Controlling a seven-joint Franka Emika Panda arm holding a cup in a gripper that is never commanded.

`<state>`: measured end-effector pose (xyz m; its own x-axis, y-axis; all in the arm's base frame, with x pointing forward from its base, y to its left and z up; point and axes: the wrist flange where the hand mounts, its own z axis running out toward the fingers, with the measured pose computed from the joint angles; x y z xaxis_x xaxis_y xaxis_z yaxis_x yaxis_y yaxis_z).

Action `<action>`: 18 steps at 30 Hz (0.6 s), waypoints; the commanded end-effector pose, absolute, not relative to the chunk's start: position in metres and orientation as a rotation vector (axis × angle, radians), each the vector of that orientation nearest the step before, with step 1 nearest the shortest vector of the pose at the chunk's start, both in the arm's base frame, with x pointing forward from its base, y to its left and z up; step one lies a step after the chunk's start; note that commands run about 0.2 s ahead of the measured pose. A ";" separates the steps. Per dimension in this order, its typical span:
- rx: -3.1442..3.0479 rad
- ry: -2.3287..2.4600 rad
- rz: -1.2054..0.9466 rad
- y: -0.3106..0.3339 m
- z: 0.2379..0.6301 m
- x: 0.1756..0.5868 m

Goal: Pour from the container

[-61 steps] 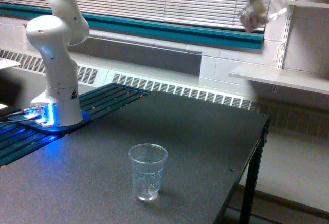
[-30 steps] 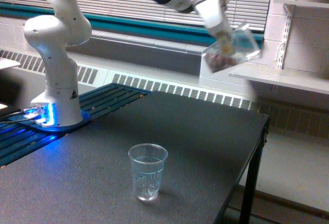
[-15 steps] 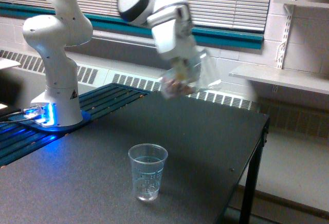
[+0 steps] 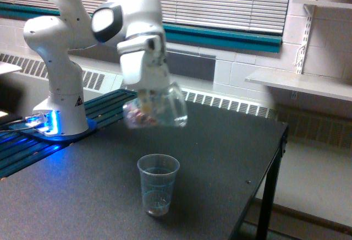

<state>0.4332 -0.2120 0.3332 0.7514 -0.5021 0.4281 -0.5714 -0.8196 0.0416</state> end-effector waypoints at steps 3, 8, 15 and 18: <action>2.773 -0.805 0.549 -0.218 0.319 0.409; 2.764 -0.777 0.515 -0.220 0.313 0.403; 2.752 -0.731 0.477 -0.223 0.309 0.402; 2.745 -0.716 0.459 -0.223 0.308 0.401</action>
